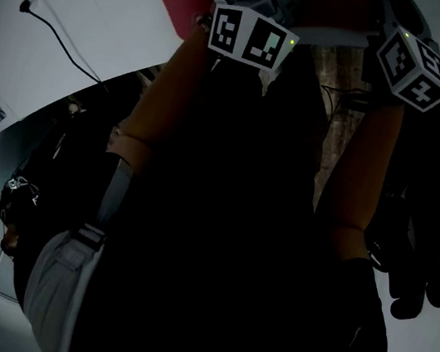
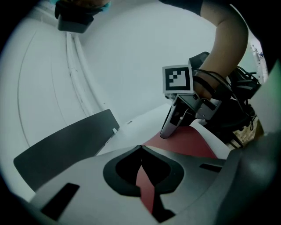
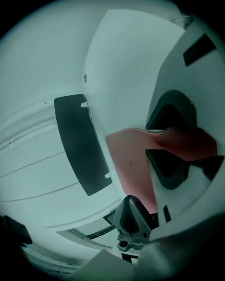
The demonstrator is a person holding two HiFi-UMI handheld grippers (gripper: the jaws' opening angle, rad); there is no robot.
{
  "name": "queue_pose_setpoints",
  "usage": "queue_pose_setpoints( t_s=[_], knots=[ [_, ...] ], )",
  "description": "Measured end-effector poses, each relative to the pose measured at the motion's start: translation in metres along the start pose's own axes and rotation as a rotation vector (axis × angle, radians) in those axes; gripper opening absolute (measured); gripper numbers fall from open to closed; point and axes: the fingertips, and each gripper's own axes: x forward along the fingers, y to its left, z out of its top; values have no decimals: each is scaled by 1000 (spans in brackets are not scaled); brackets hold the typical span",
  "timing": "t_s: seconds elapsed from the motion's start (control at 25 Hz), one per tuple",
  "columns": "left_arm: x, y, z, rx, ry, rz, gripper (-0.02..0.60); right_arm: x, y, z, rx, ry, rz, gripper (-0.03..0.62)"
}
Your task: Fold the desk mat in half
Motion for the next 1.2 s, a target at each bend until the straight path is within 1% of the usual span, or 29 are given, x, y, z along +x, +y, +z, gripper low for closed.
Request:
queue_pose_setpoints(
  t_s=[0.04,0.2,0.32,0.4,0.48,0.56,0.84,0.92,1.2],
  knots=[
    [-2,1,0,-3,1,6,12,0,2,-2,-11,20,11,148],
    [-9,6,-1,-14,14,35,12,3,0,-15,-36,117,38,146],
    [-12,6,-1,-20,28,52,12,1,-5,-22,14,157,78,141],
    [-12,5,1,-20,43,64,12,-1,-6,-19,34,146,120,114],
    [-13,4,7,-27,57,87,12,-6,-4,-15,-8,128,160,66],
    [-14,4,13,-38,68,121,12,-12,1,-11,-59,104,197,48],
    [-29,12,24,-100,112,231,12,-34,32,6,-121,29,330,40],
    [-38,16,24,-106,129,266,12,-38,46,13,-136,14,373,40],
    [-83,32,28,-124,168,399,12,-49,88,25,-217,-9,478,40]
  ],
)
